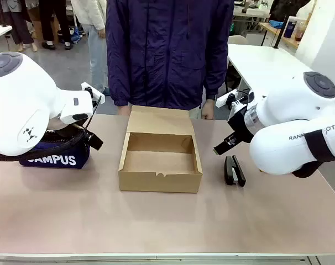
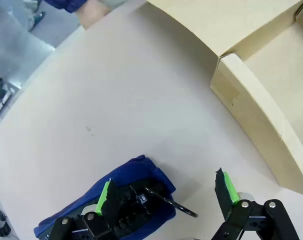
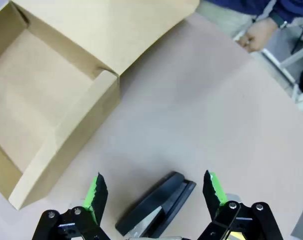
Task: Pack the item into the box.
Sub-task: Pick up the item indicated by the person and place it inside the Mailer Box.
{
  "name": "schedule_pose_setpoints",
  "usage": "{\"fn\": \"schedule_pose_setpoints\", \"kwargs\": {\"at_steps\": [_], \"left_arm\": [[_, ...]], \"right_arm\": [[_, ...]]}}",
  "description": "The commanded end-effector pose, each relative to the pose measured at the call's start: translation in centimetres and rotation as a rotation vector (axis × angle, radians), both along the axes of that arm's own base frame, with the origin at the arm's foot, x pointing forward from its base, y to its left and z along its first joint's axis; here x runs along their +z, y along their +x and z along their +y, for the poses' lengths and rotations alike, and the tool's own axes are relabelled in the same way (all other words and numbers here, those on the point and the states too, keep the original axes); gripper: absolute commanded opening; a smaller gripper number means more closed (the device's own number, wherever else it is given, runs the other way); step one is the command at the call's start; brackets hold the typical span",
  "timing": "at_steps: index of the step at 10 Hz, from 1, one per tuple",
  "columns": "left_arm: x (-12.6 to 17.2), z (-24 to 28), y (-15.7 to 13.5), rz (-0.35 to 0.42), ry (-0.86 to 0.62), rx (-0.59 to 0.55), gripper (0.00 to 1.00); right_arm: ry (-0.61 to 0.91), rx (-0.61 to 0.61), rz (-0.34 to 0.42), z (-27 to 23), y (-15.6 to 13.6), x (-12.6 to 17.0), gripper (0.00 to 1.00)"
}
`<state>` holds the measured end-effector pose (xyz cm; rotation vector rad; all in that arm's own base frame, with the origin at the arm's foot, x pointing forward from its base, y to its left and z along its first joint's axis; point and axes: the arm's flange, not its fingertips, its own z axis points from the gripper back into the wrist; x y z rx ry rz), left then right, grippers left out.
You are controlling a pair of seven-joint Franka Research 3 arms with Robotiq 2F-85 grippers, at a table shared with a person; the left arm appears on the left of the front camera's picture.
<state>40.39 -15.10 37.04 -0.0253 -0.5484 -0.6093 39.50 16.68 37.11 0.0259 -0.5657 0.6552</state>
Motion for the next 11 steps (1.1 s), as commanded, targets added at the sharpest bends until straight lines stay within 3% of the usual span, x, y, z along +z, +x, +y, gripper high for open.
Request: {"fn": "schedule_pose_setpoints", "kwargs": {"at_steps": [1,11], "left_arm": [[0.0,0.0,0.0,0.0,0.0,0.0,1.0],[0.0,0.0,0.0,0.0,0.0,0.0,1.0]], "right_arm": [[0.0,0.0,0.0,0.0,0.0,0.0,1.0],[0.0,0.0,0.0,0.0,0.0,0.0,1.0]]}}
